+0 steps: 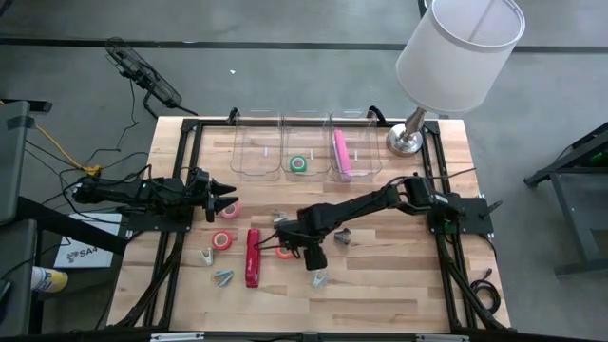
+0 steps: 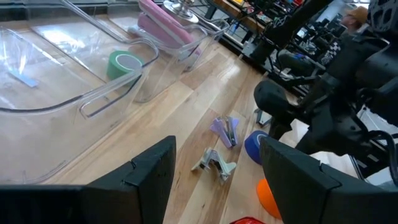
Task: Pick and place Stapler, Stapler remover, tape
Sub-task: Put the blue tape into the middle transparent bin
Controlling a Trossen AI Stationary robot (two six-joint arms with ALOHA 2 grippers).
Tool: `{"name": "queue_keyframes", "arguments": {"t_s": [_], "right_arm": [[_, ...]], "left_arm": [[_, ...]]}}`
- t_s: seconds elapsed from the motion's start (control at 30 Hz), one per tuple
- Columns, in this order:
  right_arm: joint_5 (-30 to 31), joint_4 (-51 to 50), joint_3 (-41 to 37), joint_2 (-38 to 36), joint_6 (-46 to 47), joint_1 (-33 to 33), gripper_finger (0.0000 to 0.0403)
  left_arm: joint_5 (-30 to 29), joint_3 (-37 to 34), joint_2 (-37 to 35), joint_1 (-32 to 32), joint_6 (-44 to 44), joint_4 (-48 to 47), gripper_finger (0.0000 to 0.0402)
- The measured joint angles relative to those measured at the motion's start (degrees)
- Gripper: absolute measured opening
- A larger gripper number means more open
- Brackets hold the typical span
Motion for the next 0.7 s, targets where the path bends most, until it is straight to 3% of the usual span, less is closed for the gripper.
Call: {"name": "queue_keyframes", "arguments": {"t_s": [0.53,0.7], "right_arm": [[3.5,0.4,0.0,2.1,0.1,0.0,0.0197],[4.8,0.4,0.0,2.1,2.6,0.0,0.0177]], "left_arm": [[0.0,0.0,0.0,0.0,0.0,0.0,0.0230],[0.0,0.0,0.0,0.0,0.0,0.0,0.0230]]}}
